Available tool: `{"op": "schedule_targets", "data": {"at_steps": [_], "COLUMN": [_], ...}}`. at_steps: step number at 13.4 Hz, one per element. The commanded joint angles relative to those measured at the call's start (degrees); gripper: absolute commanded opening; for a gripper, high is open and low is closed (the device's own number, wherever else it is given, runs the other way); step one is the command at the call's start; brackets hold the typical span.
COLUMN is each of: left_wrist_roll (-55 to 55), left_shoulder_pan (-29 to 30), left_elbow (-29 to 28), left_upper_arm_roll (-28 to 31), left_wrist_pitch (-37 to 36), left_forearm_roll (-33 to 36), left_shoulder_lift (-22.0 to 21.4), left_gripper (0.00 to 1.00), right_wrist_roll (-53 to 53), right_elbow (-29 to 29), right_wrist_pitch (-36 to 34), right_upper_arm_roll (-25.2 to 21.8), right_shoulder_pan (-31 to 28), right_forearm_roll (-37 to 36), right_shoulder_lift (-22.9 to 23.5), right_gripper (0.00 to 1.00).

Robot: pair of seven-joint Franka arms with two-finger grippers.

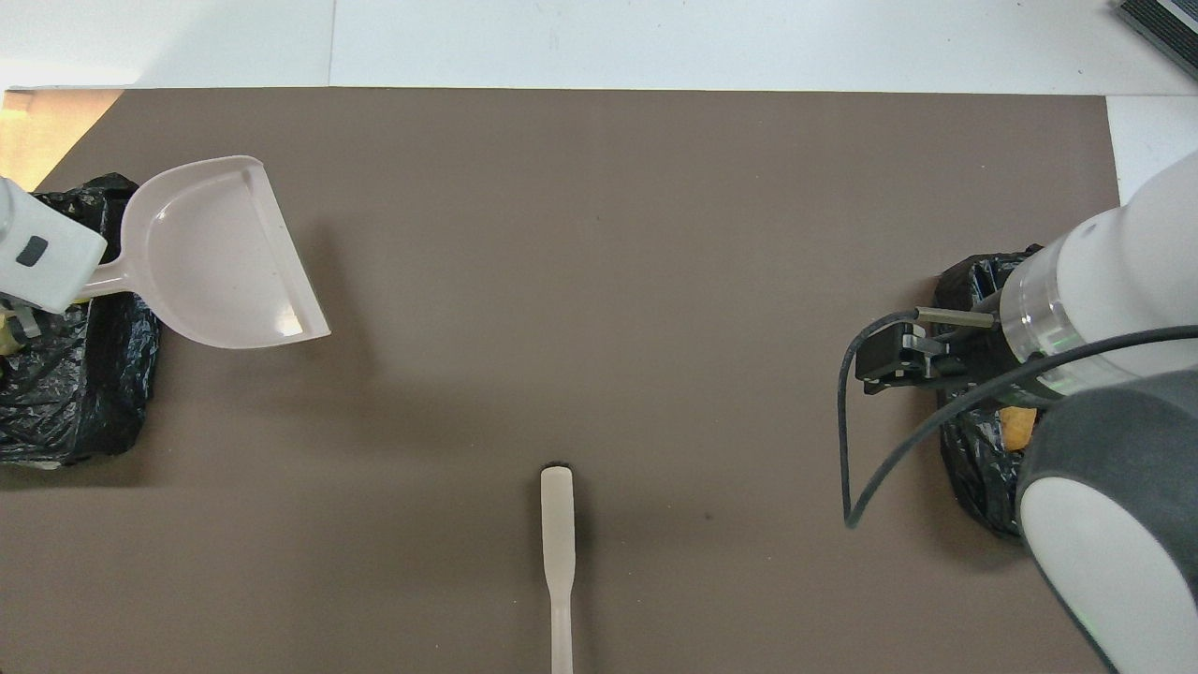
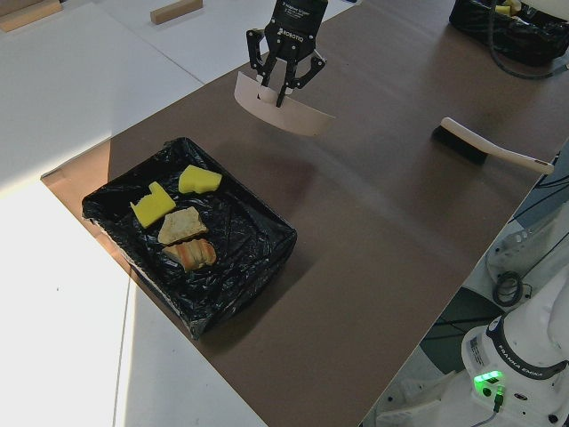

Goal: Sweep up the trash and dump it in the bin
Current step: 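Bring the empty dustpan to the table center with the left gripper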

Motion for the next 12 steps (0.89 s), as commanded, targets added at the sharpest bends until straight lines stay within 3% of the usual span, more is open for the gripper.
{"op": "schedule_targets", "data": {"at_steps": [1,4,6,8,12], "left_wrist_roll": [-11.8,-28.1,-39.1,-52.4,-72.5], "left_shoulder_pan": [-3.3,-5.8,-11.5,-15.0,-23.6], "left_elbow": [-6.6,-7.4,-7.5,-7.5,-7.0], "left_upper_arm_roll": [0.7,0.7,0.7,0.7,0.7], "left_wrist_pitch": [4.2,5.6,9.2,13.2,21.1], "left_forearm_roll": [-4.4,-12.1,-12.9,-18.7,-27.0], "left_shoulder_lift": [-2.7,-0.6,2.2,4.3,8.3], "left_gripper": [0.0,0.0,0.0,0.0,0.0], "right_wrist_roll": [-3.4,-6.9,-7.3,-7.4,-8.0], "right_elbow": [5.3,7.6,8.2,8.2,8.1], "right_wrist_pitch": [-1.5,-1.5,-1.6,-1.9,-2.1], "right_upper_arm_roll": [0.8,-2.6,-10.2,-16.2,-17.3], "right_shoulder_pan": [-1.5,-0.2,6.1,10.8,11.1], "right_forearm_roll": [-1.7,-2.1,-2.1,-2.1,-2.7], "right_shoulder_lift": [3.1,4.5,4.7,4.6,4.1], "right_gripper": [1.0,1.0,1.0,1.0,1.0]}}
